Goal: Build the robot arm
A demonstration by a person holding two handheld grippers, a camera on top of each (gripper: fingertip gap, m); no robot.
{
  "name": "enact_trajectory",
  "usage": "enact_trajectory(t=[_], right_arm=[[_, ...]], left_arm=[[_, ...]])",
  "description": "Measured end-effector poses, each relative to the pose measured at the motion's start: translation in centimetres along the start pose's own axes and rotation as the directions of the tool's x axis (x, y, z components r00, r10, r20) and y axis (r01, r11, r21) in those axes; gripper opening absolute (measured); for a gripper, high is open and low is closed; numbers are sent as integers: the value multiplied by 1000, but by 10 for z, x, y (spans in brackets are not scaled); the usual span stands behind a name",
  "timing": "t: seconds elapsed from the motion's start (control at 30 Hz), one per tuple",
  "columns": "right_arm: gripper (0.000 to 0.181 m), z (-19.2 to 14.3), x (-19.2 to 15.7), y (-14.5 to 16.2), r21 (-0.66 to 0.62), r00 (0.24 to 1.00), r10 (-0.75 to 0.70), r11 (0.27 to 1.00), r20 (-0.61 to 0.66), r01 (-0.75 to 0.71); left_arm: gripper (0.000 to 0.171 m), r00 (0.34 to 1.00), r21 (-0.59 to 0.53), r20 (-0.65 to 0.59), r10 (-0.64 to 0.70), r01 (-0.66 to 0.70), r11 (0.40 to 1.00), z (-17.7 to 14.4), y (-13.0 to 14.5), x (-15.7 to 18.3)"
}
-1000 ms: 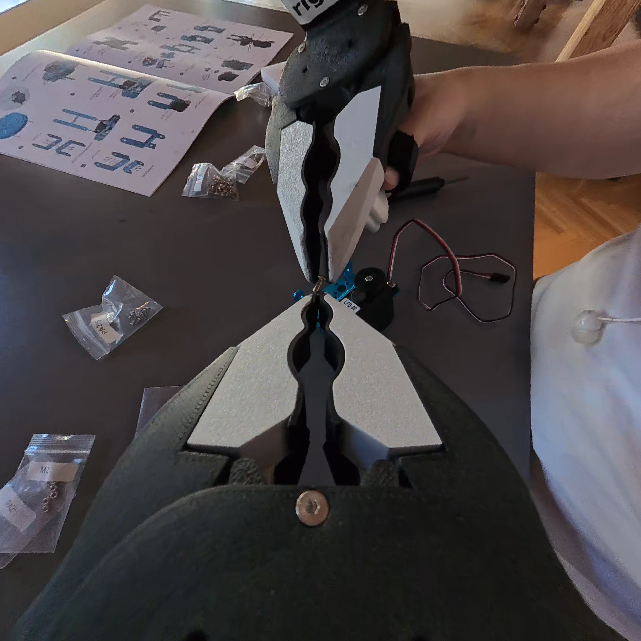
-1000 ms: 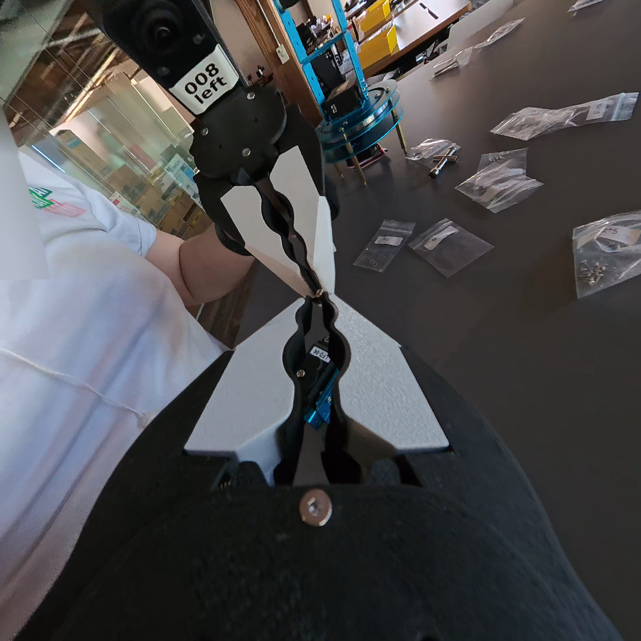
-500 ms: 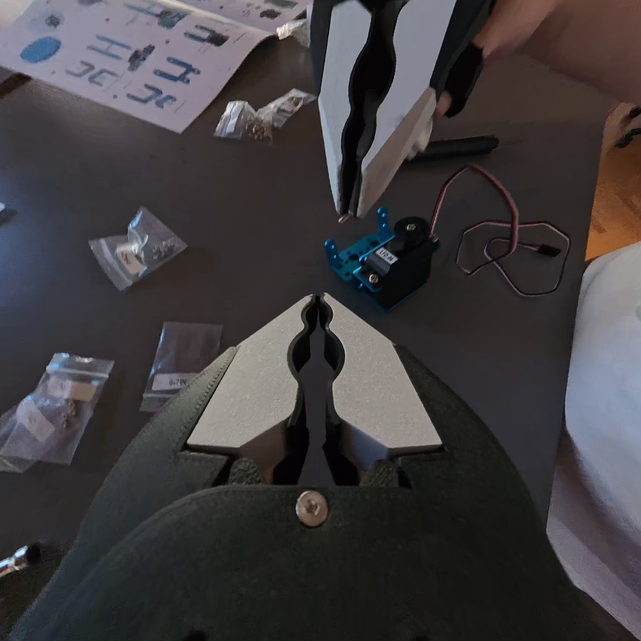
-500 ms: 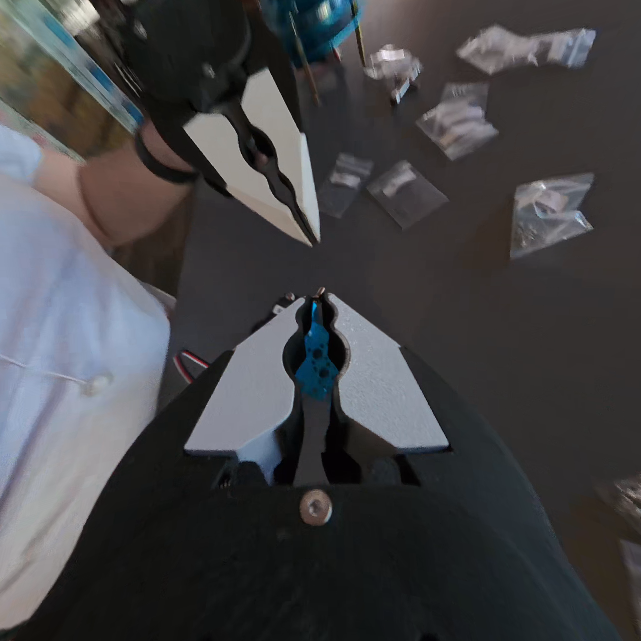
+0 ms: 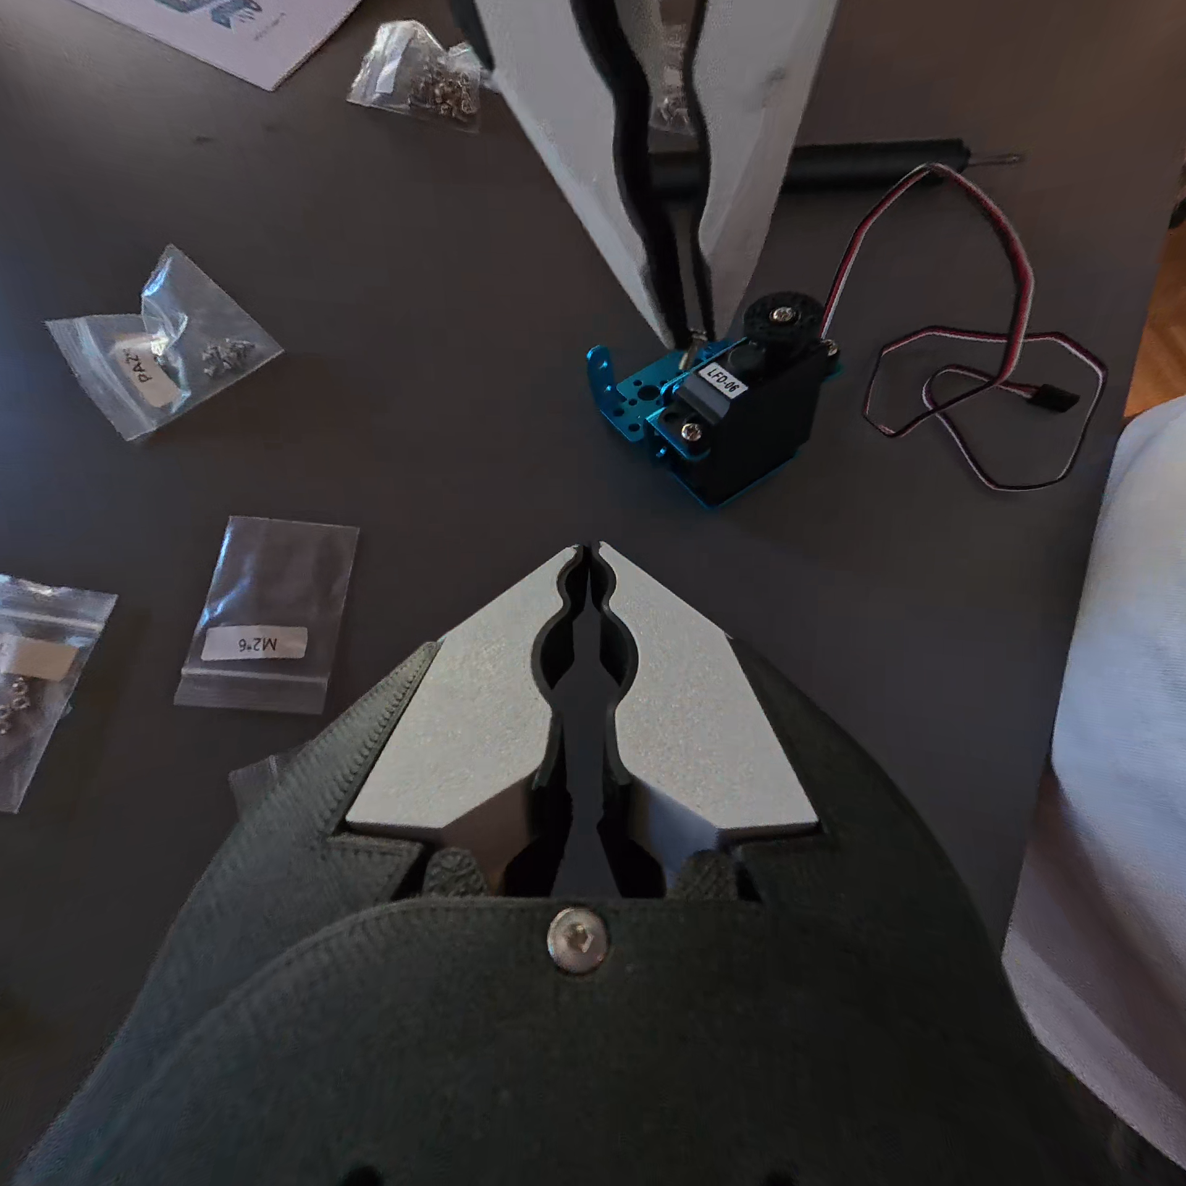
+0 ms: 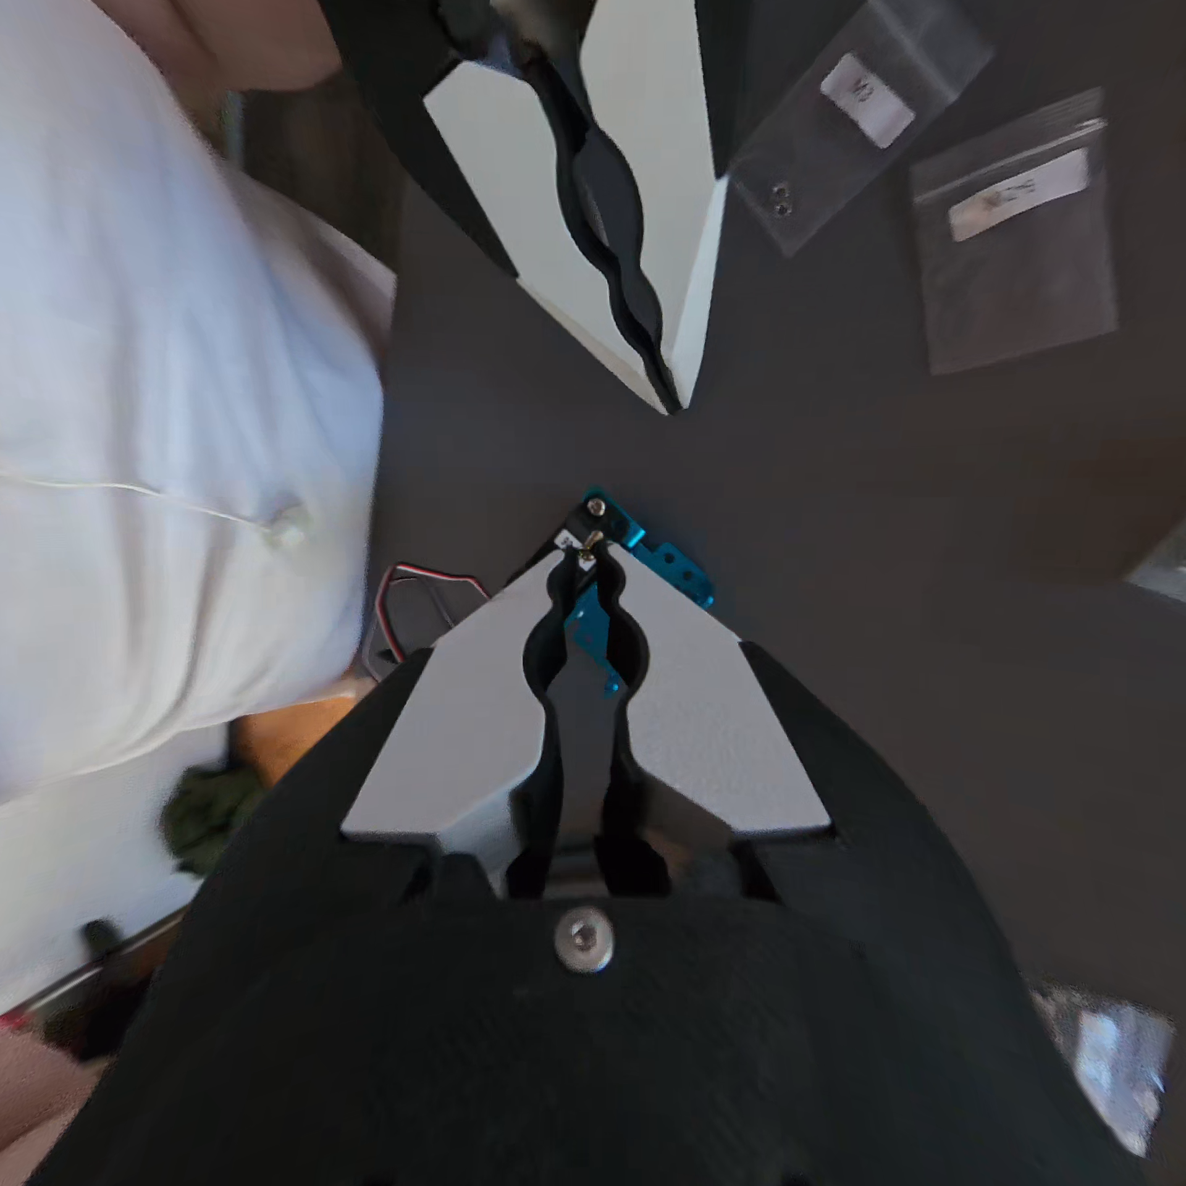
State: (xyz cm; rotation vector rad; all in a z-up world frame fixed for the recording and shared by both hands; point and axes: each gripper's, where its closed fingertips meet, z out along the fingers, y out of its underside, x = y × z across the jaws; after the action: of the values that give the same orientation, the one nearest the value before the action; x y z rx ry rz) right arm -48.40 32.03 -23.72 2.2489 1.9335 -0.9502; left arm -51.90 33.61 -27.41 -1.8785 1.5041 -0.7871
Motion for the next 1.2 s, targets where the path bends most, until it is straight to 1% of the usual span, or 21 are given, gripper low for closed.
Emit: enact_trajectory(t=[0.1,0.13,0.23,0.37,0.6,0.77,0.9,1.07,1.2], right_arm=[[5,2,-1,-4,-4,977,113,993,181,-114],[5,4,1,-1,-26,967,140,990,215,-138],[5,11,3,6,-81,945,167,985,283,-150],[5,15,4,5,-146,913,221,973,344,-181],[4,17,2,5,-314,877,304,930,372,-189],[4,19,3,1,-392,866,363,893,344,-219],[4,19,1,4,-461,857,402,857,322,-229],[4,20,1,4,-507,850,438,825,292,-250],[4,21,1,2,-501,876,399,836,270,-226]], left_arm=[[0,1000,11,10,-22,22,1000,-6,5,0],[0,999,13,14,-29,28,1000,-8,7,0],[0,999,16,18,-44,44,999,-13,12,1],[0,999,17,21,-50,50,999,-16,14,3],[0,999,28,14,-44,43,999,-14,12,6],[0,999,34,11,-43,43,998,-15,12,8],[0,999,30,15,-44,44,999,-16,15,7],[0,999,39,18,-43,42,998,-18,15,7],[0,999,46,20,-38,38,998,-19,15,7]])
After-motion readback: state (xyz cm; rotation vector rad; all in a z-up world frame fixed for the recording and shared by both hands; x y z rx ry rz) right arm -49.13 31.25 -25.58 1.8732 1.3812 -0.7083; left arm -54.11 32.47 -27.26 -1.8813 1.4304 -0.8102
